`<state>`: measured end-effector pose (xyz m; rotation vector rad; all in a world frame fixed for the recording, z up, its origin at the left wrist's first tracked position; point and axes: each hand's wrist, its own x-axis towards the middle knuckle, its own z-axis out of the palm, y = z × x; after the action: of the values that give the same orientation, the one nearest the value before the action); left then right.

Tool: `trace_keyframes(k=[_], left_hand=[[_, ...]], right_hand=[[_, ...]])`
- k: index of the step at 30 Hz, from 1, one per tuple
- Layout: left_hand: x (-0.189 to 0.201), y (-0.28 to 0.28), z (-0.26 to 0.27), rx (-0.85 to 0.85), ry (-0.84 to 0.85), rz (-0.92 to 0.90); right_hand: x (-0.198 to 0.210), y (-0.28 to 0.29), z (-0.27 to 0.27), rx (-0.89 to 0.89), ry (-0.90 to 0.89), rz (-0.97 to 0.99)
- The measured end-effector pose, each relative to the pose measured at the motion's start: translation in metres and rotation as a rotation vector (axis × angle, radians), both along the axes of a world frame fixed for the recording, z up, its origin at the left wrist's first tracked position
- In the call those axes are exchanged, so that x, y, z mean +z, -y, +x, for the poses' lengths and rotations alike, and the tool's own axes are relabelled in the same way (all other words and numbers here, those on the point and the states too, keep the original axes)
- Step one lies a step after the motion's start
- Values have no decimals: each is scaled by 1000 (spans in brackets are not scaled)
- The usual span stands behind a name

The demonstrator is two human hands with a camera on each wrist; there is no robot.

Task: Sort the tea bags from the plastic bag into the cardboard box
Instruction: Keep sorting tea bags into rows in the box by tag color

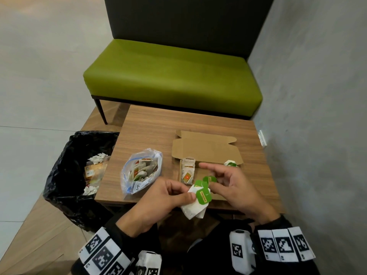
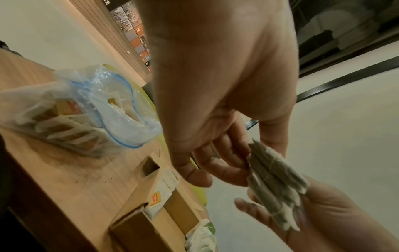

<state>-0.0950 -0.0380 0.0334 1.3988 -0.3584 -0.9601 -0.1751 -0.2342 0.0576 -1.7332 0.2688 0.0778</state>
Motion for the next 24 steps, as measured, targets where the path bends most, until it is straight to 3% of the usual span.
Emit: trace_keyframes(k=[4, 14, 20, 24], left_hand=[[-1, 1, -1, 63, -25, -22], [-1, 3, 0, 136, -121, -41], [-4, 5, -1, 200, -164, -35], [-5, 7, -1, 260, -170, -38]], right_hand=[[-5, -1, -1, -193, 80, -40], [2, -14, -7, -379, 145, -51], [8, -20, -15, -467, 165, 96], [5, -25, -17, -496, 76, 188]])
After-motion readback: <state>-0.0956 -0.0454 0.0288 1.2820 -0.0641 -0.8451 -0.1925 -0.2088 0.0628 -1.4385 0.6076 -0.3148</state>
